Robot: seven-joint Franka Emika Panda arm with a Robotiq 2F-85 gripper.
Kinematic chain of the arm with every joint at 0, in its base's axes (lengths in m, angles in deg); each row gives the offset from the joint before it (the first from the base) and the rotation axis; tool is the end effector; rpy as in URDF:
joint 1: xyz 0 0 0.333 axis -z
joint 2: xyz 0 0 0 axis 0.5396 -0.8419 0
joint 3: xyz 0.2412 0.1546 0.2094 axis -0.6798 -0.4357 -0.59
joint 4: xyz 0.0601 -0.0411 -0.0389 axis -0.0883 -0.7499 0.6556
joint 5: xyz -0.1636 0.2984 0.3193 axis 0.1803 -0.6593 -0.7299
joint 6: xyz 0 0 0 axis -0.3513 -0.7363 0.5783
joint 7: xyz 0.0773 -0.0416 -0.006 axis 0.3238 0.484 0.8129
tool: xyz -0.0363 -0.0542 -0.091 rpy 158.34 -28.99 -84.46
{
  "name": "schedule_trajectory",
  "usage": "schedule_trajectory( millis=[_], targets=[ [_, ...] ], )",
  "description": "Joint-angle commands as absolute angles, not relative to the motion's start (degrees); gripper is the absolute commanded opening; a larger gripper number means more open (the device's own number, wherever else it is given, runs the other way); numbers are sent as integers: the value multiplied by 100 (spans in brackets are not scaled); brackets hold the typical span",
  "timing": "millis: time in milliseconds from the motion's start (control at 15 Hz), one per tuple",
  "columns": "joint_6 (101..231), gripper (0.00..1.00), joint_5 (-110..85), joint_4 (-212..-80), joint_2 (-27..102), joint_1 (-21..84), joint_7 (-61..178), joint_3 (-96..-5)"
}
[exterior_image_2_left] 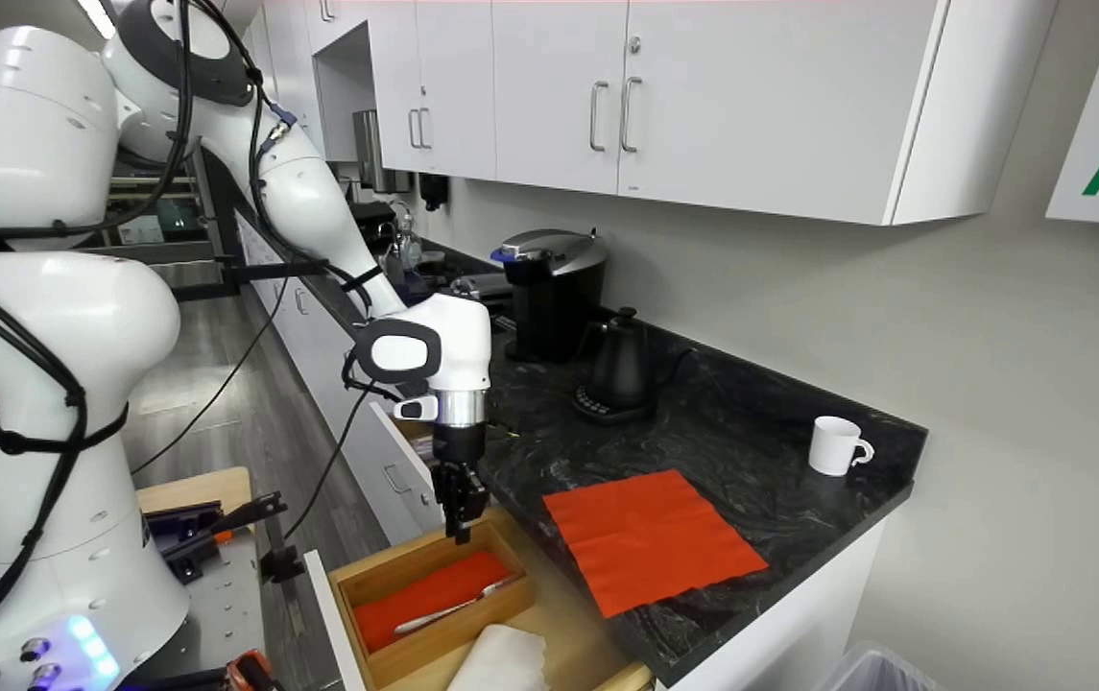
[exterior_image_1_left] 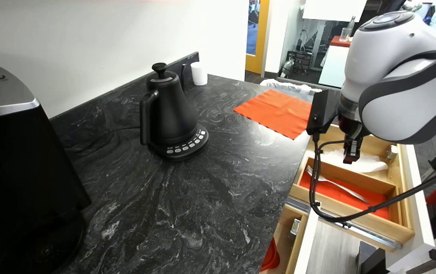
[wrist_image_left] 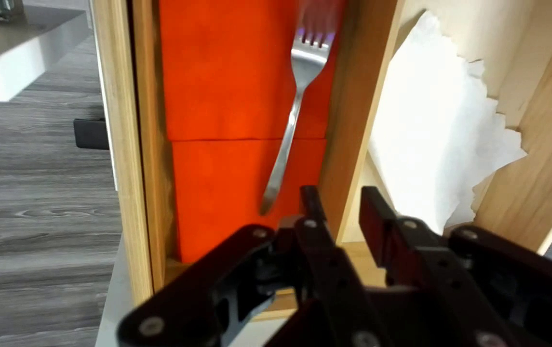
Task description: Move the fork to the left compartment in the drawer
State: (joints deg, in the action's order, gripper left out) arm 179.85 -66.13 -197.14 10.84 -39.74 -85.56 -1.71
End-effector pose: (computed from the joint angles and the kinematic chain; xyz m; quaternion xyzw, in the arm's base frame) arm 0.4474 0.0366 0.0731 0.0629 -0.9886 0.1141 0.0749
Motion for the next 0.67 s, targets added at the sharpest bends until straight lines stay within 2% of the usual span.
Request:
schedule_trajectory(
  millis=[0,67,400,467,600],
  targets=[
    [18382,59,-6167,-19680,1465,-3413,-8887,-548],
    [18092,65,-6666,-19597,1094,-3763,-8571,-286],
    [17853,98,-6856,-19513,985,-3764,-8593,-203],
    [18028,79,-6708,-19580,1032,-3782,-8593,-274],
    [18013,93,-6757,-19573,1001,-3782,-8593,-266]
  ],
)
